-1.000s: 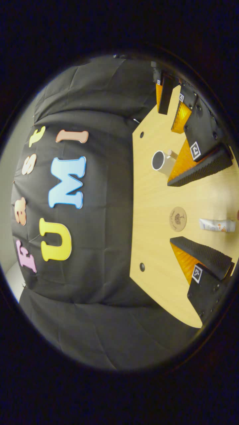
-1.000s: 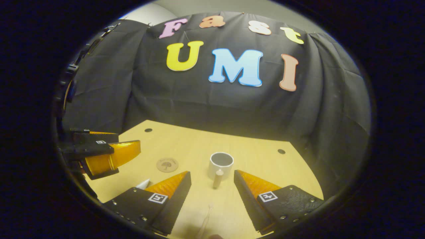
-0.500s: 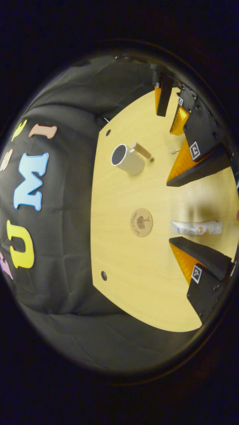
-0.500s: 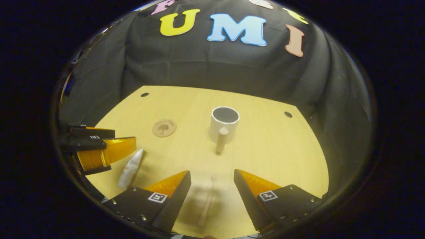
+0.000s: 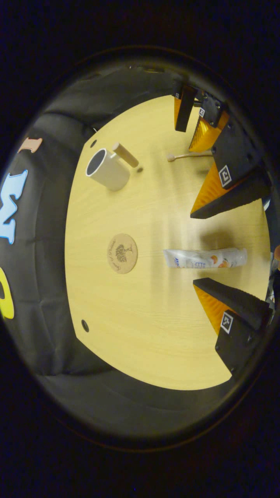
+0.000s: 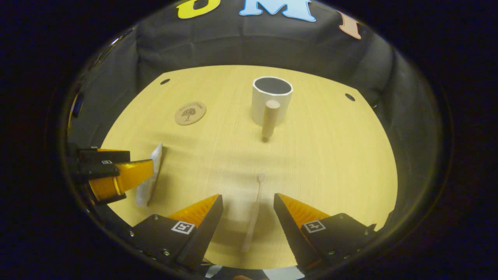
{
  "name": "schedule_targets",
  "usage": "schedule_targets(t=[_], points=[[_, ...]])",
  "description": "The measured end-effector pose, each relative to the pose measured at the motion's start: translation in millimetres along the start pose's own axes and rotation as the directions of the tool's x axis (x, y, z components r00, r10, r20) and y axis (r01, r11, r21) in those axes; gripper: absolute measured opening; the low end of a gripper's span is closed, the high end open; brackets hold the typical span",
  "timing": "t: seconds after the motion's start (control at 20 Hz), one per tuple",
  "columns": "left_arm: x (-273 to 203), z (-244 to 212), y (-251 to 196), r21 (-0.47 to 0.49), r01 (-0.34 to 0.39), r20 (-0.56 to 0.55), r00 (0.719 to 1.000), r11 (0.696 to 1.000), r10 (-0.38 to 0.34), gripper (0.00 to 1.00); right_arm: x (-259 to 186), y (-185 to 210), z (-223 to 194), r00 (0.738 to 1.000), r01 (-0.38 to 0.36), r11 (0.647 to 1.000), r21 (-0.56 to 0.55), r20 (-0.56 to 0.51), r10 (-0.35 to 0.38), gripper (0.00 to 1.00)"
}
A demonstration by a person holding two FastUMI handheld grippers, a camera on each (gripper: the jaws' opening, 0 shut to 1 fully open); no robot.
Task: Put the toothbrush and toothpaste on the desktop into the cup, then pick up the cup and place it on the coaster on the desktop.
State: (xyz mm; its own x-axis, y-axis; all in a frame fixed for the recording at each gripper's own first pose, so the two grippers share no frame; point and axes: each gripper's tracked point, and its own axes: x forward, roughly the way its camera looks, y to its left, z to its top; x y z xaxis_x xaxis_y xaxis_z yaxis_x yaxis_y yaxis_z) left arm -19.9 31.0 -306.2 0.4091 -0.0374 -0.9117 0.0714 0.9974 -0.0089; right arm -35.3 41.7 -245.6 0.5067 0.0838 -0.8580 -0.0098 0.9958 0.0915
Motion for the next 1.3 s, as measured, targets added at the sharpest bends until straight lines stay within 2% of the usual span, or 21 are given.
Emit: schedule_targets(t=[0.25, 0.55, 0.6, 0.65, 0.7, 0.8, 0.85, 0.9, 0.95, 1.05, 1.2, 1.25, 1.3], points=[[22.3, -27.2, 7.9, -0.010, 0.002, -0.124, 0.992, 1.000, -0.003, 1.00, 21.3, -2.1, -28.9, 0.991, 0.000, 0.998, 0.059, -0.136, 0.008, 0.87], [35.6, -36.7, 9.1, -0.029, 0.009, -0.186, 0.982, 1.000, -0.014, 1.00, 33.8, -6.2, -45.1, 0.970, 0.017, 0.998, 0.061, -0.242, -0.002, 0.85], [36.4, -38.3, 7.7, -0.034, 0.012, -0.192, 0.981, 0.999, -0.018, 1.00, 34.8, -6.4, -46.7, 0.966, 0.021, 0.999, 0.049, -0.257, -0.008, 0.81], [38.2, -39.7, 7.4, -0.040, 0.011, -0.202, 0.979, 0.999, -0.019, 0.95, 36.0, -5.8, -48.2, 0.963, 0.022, 0.999, 0.040, -0.270, -0.010, 0.75], [41.3, -42.1, 6.6, -0.049, 0.011, -0.213, 0.977, 0.999, -0.022, 0.87, 38.0, -5.4, -50.1, 0.959, 0.026, 0.999, 0.034, -0.283, -0.015, 0.71], [44.3, -44.6, 10.0, -0.038, -0.012, -0.226, 0.974, 0.999, 0.003, 0.79, 35.5, -1.7, -50.2, 0.955, 0.026, 0.999, 0.035, -0.297, -0.015, 0.67], [45.2, -43.8, 11.9, -0.028, -0.015, -0.222, 0.975, 1.000, 0.009, 0.75, 39.0, -0.3, -51.0, 0.951, 0.025, 0.999, 0.036, -0.307, -0.013, 0.56], [44.9, -44.7, 13.8, -0.022, -0.025, -0.224, 0.974, 0.999, 0.019, 0.67, 38.9, 0.2, -51.5, 0.950, 0.026, 0.999, 0.034, -0.313, -0.014, 0.50], [45.3, -44.2, 17.2, -0.015, -0.031, -0.225, 0.974, 0.999, 0.027, 0.62, 38.0, 0.7, -49.7, 0.950, 0.022, 0.999, 0.029, -0.313, -0.012, 0.50], [45.5, -44.0, 20.2, -0.013, -0.037, -0.227, 0.973, 0.999, 0.034, 0.49, 39.6, 1.7, -50.4, 0.944, 0.027, 0.999, 0.041, -0.331, -0.012, 0.25], [46.1, -44.8, 18.0, -0.006, -0.041, -0.229, 0.973, 0.999, 0.038, 0.39, 38.9, 2.3, -47.4, 0.947, 0.018, 0.999, 0.028, -0.322, -0.008, 0.24], [44.8, -45.4, 18.4, 0.000, -0.041, -0.226, 0.973, 0.999, 0.040, 0.38, 36.5, 2.7, -49.5, 0.941, 0.011, 1.000, 0.028, -0.338, -0.001, 0.07], [45.3, -44.3, 18.1, 0.001, -0.039, -0.227, 0.973, 0.999, 0.039, 0.34, 38.4, 2.3, -50.2, 0.944, 0.001, 1.000, 0.022, -0.330, 0.006, 0.09]])
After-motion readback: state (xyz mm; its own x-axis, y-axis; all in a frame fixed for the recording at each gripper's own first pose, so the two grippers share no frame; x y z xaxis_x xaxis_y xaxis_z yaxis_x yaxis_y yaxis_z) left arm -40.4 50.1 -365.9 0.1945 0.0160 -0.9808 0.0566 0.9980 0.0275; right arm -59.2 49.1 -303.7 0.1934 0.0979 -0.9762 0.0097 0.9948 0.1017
